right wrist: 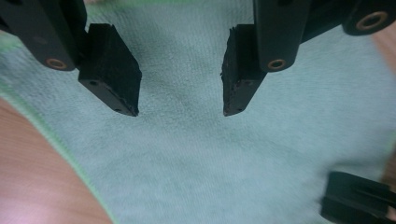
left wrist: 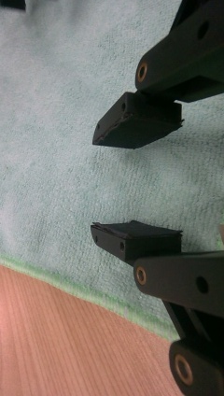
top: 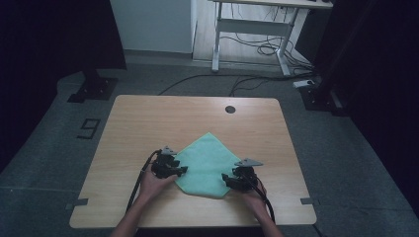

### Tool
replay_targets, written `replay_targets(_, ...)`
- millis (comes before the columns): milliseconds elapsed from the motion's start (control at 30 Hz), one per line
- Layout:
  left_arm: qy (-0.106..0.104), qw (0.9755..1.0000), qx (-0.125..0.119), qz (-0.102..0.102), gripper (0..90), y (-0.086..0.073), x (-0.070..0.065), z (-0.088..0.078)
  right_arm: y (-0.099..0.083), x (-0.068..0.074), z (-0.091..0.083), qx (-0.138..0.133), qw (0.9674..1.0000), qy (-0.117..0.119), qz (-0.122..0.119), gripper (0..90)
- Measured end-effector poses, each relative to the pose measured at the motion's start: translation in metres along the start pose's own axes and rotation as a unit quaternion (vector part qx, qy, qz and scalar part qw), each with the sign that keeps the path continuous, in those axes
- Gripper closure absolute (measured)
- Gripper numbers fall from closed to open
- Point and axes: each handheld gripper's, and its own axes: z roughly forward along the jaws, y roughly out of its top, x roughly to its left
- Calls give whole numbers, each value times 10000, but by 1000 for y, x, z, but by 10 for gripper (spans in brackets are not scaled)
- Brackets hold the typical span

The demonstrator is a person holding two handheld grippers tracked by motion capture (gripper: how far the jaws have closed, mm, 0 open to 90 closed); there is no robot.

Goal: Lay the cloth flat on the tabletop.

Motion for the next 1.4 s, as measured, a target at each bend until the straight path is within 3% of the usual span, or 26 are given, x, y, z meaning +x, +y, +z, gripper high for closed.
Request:
replay_targets(33, -5, 10000, 12, 5, 506, 0, 0, -1, 1, -3, 7, 141, 9999, -51, 5, 450)
replay_targets(133, 23, 10000, 26, 24, 506, -3, -3, -3, 4, -8, 9, 129, 9999, -3, 96, 452)
replay_targets(300, 22, 10000, 61, 68, 505, -9, -11, -6, 20, -18, 24, 210, 9994, -231, -121, 454)
replay_targets(400, -22, 10000, 73, 56, 503, -11, -15, -7, 41, -30, 44, 224, 9991, -322, -187, 455)
replay_targets(567, -81, 9999, 77, 92, 498, -14, -24, -7, 60, -37, 63, 230, 9988, -283, -320, 456)
replay_targets(733, -97, 9999, 44, 71, 496, -15, -27, -7, 73, -45, 76, 140, 9997, -110, -186, 451)
replay_targets(800, -128, 9999, 23, 33, 498, -16, -26, -7, 70, -47, 69, -41, 9999, -61, -115, 458)
replay_targets(833, -164, 9999, 23, 9, 501, -16, -25, -7, 63, -46, 54, -304, 9995, 64, -82, 459)
replay_targets(867, -164, 9999, 23, 9, 501, -16, -25, -7, 63, -46, 54, -304, 9995, 64, -82, 459)
replay_targets(967, -171, 9998, 31, -3, 501, -16, -24, -7, 49, -44, 24, -568, 9980, 243, -127, 456)
replay_targets(1133, -154, 9999, 29, 8, 501, -16, -25, -7, 16, -43, -12, -526, 9982, 266, -124, 437)
replay_targets(1267, -229, 9997, 42, -36, 503, -15, -22, -7, -2, -42, -12, -337, 9985, 430, -78, 436)
replay_targets(1400, -232, 9997, 46, -19, 504, -15, -22, -7, -5, -33, 0, -193, 9985, 512, -75, 453)
